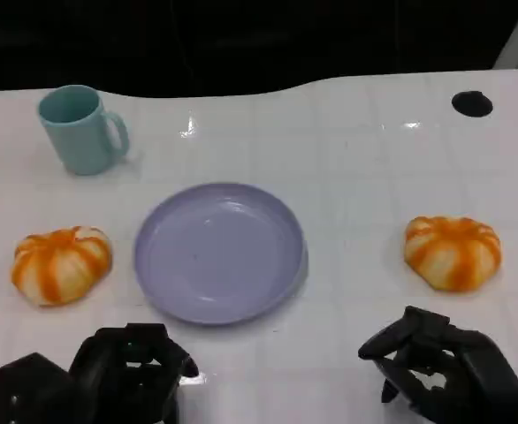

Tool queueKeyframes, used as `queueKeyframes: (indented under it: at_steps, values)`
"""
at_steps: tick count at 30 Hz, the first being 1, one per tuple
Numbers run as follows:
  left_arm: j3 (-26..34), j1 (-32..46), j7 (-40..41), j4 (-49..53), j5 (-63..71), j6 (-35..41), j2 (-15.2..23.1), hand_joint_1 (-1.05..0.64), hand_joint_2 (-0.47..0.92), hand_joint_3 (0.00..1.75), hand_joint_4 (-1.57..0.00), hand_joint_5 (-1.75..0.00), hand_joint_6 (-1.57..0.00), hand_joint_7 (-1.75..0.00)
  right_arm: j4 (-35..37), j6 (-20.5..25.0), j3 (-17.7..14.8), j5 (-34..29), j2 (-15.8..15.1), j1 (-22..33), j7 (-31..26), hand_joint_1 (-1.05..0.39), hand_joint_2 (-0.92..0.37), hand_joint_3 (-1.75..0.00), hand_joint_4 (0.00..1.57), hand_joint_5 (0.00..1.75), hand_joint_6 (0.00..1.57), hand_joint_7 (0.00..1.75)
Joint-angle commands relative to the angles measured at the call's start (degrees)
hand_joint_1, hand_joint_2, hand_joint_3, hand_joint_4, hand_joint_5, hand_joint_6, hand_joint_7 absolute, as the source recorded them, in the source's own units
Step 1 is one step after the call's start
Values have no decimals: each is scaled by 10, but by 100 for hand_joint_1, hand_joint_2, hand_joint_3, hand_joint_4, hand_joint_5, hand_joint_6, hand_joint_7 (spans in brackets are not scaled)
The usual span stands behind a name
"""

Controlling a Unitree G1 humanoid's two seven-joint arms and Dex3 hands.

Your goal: Grasp the bread from the table and place it into the plate.

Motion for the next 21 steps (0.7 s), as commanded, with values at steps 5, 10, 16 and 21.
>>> queueKeyframes:
  at_steps: [5,10,16,21]
  values:
    - [5,-1,2,-1,0,-1,7,-105,53,71,-157,-122,-142,-78,-3,-13,-6,21,-1,-3,6,-42,-92,-26,66,148,77,69]
    - [5,-3,0,2,-1,-5,6,-105,52,72,-157,-123,-141,-78,-1,-47,-12,-2,-8,-11,-10,-43,-92,-23,56,117,67,59]
    - [5,-3,3,2,0,-3,5,-105,52,71,-157,-123,-141,-78,6,-82,-25,-59,-19,-26,-57,-51,-92,-22,58,75,64,37]
    - [3,-3,5,1,4,-5,5,-105,53,72,-157,-123,-141,-78,-3,-82,-30,-91,-35,-35,-78,-55,-92,-19,51,58,64,24]
